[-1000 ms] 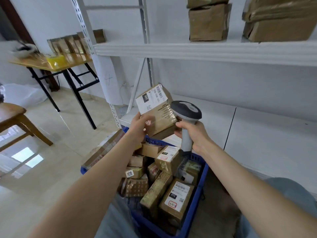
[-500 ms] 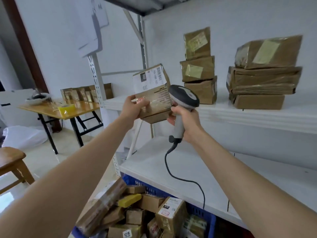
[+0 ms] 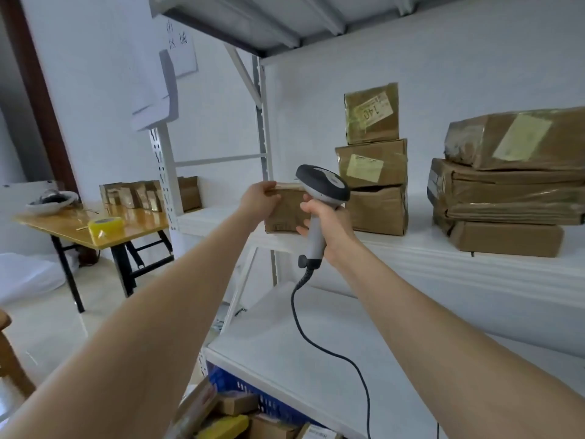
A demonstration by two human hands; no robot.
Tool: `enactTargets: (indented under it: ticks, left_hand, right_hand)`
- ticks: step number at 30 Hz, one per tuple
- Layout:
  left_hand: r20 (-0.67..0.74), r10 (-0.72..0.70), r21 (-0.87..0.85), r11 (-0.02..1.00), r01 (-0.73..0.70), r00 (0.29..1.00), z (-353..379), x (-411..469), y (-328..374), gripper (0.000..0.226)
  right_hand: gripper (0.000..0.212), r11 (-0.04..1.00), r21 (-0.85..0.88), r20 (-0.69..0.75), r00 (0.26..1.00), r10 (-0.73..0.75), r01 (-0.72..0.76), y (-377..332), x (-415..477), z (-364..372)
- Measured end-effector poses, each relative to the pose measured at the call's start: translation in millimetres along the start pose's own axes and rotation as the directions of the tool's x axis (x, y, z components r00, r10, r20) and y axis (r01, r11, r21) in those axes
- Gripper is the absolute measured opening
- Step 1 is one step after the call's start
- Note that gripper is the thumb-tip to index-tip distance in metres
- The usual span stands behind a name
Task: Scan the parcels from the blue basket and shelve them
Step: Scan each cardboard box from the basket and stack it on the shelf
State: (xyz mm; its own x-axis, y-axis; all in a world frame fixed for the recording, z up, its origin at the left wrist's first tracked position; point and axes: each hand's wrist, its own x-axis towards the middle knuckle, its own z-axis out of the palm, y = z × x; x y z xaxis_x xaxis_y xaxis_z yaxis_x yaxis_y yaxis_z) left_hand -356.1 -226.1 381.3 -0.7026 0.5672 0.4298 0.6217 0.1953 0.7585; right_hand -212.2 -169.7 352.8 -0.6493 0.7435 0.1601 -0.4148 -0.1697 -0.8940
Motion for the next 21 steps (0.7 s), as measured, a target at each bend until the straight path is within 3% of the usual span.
enactTargets:
  ticks: [2,4,7,10,14,21]
  left_hand:
    - [0.005,0.027,0.167,0.986,-0.027,1.000,10,5,-4,0.055]
    - [-0.019,0.080,0.356,0.932,-0.068,0.997,18,0,-4,0.059]
    - [-0.118,0.257,0.564,0.812,-0.149,0.959,28,-23,-6,0.062]
    - [-0.033,0.355,0.687,0.686,-0.237,0.934,42,-43,-11,0.074]
    - [0.072,0.289,0.739,0.627,-0.246,0.955,44,-41,-8,0.087]
    - [0.185,0.158,0.745,0.621,-0.243,0.970,28,-25,-10,0.095]
  right_hand:
    - [0.031,1.000,-0.020,-0.031,0.999,0.012,-0.012,6,2,-2]
    - [0.021,0.999,-0.031,-0.078,0.997,0.010,-0.013,12,2,-10]
    - [0.028,0.999,-0.047,-0.150,0.989,-0.012,0.005,20,0,-26]
    - [0.014,0.998,-0.062,-0.205,0.979,-0.006,-0.007,26,-5,-39]
    - [0.014,0.995,-0.098,-0.220,0.975,-0.009,-0.013,32,-14,-48]
    - [0.012,0.991,-0.121,-0.208,0.978,0.024,-0.050,41,-25,-61]
